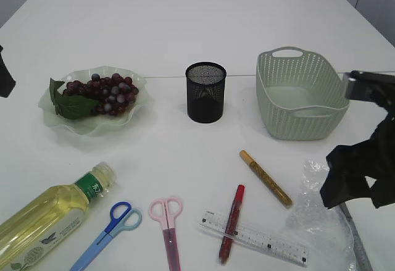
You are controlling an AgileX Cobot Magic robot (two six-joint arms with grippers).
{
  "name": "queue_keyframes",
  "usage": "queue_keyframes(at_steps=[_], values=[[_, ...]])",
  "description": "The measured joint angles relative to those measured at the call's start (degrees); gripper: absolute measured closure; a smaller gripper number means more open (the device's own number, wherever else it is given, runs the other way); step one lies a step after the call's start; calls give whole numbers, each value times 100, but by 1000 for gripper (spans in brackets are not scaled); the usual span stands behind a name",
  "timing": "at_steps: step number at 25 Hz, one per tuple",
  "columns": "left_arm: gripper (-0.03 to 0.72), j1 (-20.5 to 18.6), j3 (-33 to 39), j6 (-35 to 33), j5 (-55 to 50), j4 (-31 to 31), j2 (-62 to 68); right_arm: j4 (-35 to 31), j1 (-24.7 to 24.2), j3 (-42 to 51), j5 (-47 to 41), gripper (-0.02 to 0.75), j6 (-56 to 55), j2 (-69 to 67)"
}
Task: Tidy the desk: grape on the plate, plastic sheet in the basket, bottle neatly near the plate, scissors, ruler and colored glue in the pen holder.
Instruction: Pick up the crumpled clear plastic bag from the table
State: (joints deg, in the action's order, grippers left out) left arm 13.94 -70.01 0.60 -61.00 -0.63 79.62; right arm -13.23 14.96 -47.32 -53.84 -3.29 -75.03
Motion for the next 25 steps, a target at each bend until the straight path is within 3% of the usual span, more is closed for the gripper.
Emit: queue_keyframes(at_steps=[12, 17, 20, 25], values=[[200, 0, 81, -13, -53, -103, -192, 155, 24, -12, 926, 174, 6, -1686], [200, 0, 171, -13, -31, -114, -192, -168, 24, -46, 1093, 194, 385, -2170], [200, 0, 171, -13, 33, -114, -192, -301, 24, -45, 1117, 303, 481, -2341], [201, 0, 171, -13, 72, -114, -192, -415, 24, -48, 1130, 615, 554, -2388]])
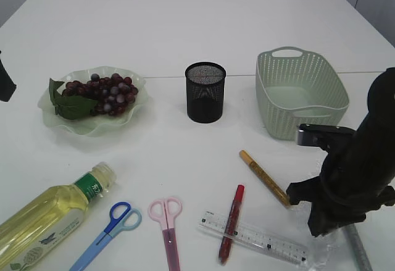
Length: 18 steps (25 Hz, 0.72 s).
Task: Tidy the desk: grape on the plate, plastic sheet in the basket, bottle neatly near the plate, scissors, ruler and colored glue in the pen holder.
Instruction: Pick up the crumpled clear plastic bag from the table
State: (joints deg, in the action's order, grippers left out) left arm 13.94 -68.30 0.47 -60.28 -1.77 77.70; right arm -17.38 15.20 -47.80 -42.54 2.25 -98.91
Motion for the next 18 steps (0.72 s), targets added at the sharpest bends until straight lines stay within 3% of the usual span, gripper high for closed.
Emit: queue_keyframes(at_steps=[2, 4, 11, 18], values=[[201, 0, 0, -4, 9, 0, 0, -8, 0, -9, 0, 715, 58, 0], [201, 0, 0, -4, 9, 0, 0, -25, 0, -9, -11, 749, 105, 12], [201, 0, 0, -4, 9, 0, 0, -47, 0, -106, -431, 753, 209, 729], [201, 0, 0, -4, 101, 0, 0, -99, 0, -943, -768, 753, 231, 1875]])
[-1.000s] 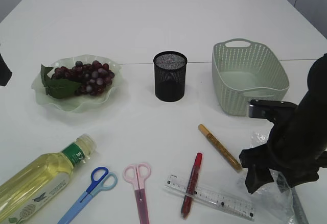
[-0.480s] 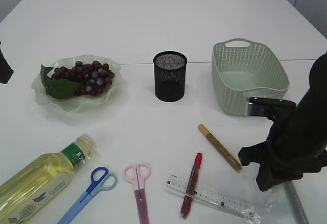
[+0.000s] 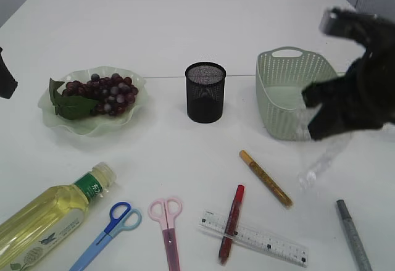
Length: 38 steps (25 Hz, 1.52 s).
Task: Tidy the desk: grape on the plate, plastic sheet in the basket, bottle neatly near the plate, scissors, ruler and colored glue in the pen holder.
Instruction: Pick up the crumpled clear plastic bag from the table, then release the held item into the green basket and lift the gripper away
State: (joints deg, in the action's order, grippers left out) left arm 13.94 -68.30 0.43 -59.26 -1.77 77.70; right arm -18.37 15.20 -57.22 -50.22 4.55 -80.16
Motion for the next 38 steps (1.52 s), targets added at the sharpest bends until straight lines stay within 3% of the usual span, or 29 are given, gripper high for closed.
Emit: queue_keyframes(at_steps=[11, 19, 27, 33, 38], values=[[201, 0, 0, 0, 27, -46, 0, -1305, -587, -2049, 78, 753, 246, -677], [201, 0, 0, 0, 27, -76, 0, -3818, -1242, -2506, 91, 753, 1372, -2218], [201, 0, 0, 0, -31, -90, 0, -5314, -1567, -2931, 151, 753, 1954, -3481], [201, 0, 0, 0, -53, -90, 10, -5634, -1811, -3219, 232, 753, 2014, -4140], [201, 0, 0, 0, -53, -90, 10, -4834, -1832, -3472, 479, 753, 2027, -4225]])
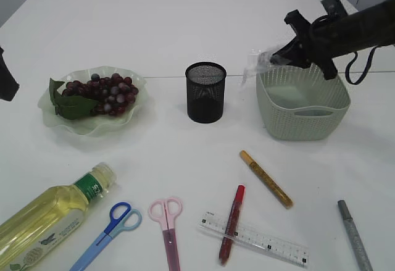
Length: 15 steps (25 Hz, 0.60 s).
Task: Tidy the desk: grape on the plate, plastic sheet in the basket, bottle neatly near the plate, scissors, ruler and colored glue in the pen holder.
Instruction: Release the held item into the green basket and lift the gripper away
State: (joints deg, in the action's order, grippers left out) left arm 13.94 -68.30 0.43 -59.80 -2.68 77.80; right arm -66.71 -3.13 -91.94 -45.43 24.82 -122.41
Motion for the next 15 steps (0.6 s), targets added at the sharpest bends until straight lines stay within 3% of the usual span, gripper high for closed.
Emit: queue_keyframes(at_steps=[6, 15], values=[[201, 0, 0, 0, 0, 0, 0, 1105, 0, -275, 149, 753, -339, 0], [201, 0, 0, 0, 0, 0, 0, 1762, 0, -275, 287, 753, -545, -22]])
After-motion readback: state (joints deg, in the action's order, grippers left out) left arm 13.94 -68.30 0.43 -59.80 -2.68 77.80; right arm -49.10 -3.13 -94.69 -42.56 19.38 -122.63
